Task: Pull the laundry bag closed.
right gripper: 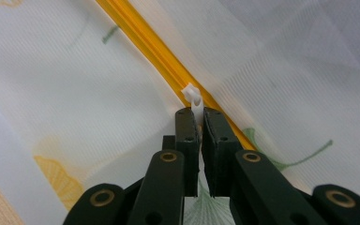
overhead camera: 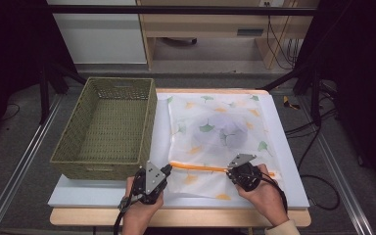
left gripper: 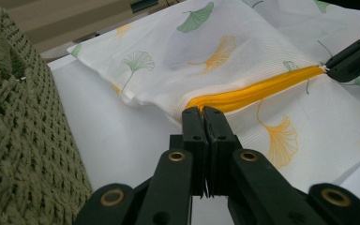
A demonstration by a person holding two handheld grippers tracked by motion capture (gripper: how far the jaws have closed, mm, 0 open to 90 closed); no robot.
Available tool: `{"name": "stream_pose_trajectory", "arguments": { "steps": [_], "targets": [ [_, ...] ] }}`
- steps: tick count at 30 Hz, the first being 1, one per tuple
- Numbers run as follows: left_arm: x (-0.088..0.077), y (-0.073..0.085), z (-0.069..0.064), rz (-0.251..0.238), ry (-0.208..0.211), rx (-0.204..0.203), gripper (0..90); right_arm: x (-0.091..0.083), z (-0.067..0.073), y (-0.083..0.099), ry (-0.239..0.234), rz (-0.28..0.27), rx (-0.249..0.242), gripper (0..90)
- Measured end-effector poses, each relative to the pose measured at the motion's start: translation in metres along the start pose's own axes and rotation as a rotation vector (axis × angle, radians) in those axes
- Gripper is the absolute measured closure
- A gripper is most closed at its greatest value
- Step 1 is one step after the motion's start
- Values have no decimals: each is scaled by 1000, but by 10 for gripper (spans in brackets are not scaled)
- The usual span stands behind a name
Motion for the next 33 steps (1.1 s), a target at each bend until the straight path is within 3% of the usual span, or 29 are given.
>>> {"name": "stream_pose_trajectory", "arguments": {
  "steps": [33],
  "targets": [
    [1,2,0,9,-1,2,883,-15,-31,34,44,30,82,858]
  ]
}}
Point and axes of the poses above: each handheld gripper's, and its own axes: x roughly forward along the jaws, y roughly out of its underside, z roughly to its left, the point moved 1 cm from there along x, roughly forward along the jaws, and after that the axes turned 1 degree about -y, right-handed, at the moved point
